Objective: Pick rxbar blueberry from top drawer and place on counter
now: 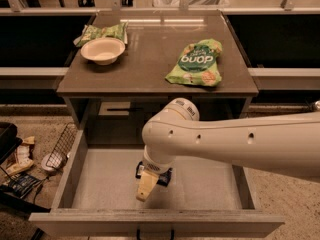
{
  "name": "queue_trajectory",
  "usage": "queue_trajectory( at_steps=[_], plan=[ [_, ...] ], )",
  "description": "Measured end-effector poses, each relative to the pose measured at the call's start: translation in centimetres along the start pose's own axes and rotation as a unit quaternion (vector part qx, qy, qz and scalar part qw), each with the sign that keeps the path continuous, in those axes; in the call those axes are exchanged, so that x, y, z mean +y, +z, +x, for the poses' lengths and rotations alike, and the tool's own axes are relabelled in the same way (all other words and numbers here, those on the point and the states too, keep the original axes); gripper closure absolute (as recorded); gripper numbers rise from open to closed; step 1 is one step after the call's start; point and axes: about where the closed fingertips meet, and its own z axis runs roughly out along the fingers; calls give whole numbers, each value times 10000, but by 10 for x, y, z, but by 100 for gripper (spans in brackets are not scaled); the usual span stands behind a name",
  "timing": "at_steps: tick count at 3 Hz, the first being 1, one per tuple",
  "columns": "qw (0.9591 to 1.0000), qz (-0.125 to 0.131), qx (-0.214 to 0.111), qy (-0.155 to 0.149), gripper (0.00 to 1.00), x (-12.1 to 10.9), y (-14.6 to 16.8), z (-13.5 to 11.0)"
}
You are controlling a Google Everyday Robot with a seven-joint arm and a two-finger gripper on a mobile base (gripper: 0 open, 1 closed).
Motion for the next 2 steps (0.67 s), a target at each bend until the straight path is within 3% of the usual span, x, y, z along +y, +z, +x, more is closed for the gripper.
queue_trajectory(
  at_steps=[1,2],
  plan=[
    [9999,9,45,119,0,-7,24,9],
    [9993,-139,-181,306,0,-14,42,15]
  ],
)
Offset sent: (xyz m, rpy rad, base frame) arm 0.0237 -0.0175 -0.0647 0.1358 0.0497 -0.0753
